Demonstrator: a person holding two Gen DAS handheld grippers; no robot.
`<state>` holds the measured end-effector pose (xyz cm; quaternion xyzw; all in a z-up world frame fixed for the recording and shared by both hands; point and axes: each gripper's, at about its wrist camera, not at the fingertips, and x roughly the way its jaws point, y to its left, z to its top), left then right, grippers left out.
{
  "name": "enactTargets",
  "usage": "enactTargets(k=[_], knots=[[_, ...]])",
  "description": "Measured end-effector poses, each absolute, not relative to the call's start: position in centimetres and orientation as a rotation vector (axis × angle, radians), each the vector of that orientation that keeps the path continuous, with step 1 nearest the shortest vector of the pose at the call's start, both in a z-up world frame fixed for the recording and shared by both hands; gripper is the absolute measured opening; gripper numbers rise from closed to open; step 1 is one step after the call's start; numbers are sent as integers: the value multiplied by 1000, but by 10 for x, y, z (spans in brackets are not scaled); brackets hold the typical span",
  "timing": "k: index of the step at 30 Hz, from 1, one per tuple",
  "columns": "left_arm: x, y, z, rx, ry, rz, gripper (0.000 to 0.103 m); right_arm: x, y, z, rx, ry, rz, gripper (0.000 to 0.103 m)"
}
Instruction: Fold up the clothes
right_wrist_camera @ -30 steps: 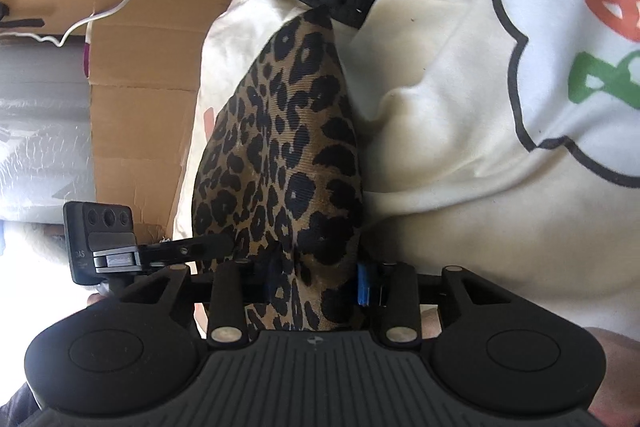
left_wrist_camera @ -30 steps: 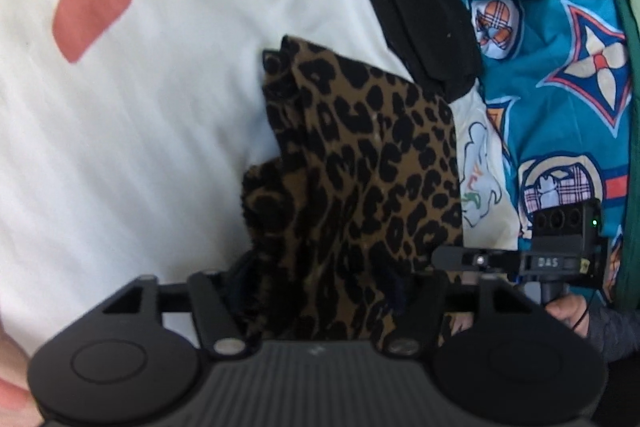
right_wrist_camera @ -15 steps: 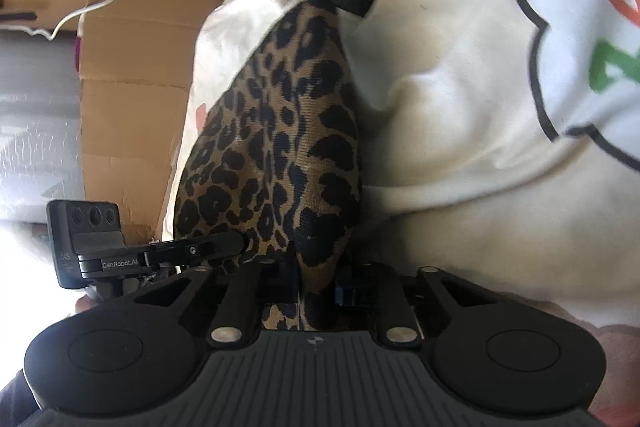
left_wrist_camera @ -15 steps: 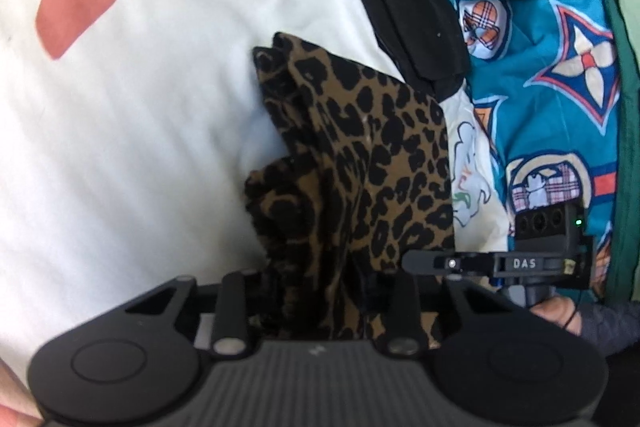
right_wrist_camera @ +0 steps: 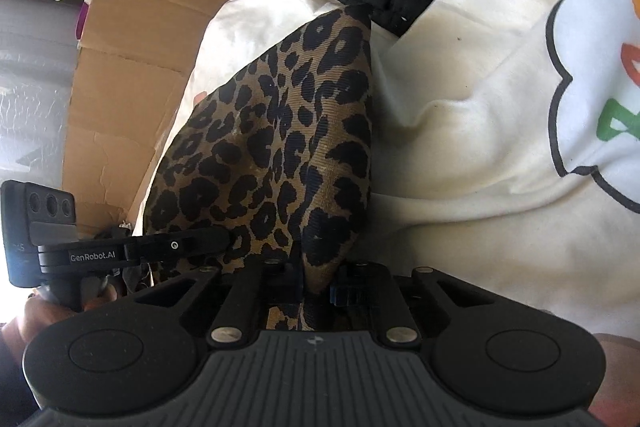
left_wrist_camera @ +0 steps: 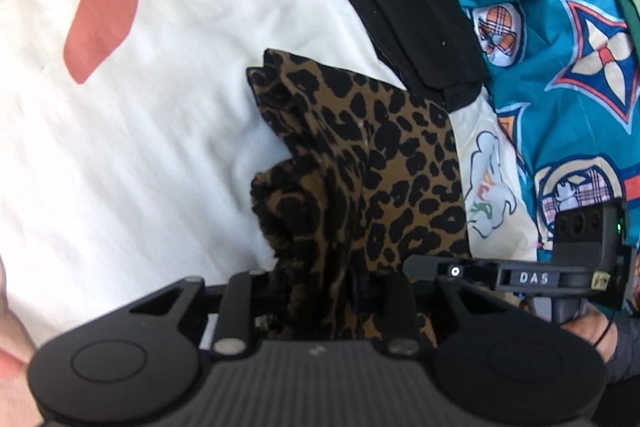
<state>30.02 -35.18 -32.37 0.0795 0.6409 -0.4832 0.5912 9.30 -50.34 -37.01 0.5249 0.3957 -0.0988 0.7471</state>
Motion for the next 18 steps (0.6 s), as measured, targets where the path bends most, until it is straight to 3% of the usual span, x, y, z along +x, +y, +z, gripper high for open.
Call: enactTargets(k=[10, 18], knots=[[289, -336, -290, 182, 1423, -997, 27, 106, -500, -327, 1040, 882, -203, 8], [275, -305, -214, 84, 1321, -930, 27, 113, -492, -245, 932, 848, -158, 8]])
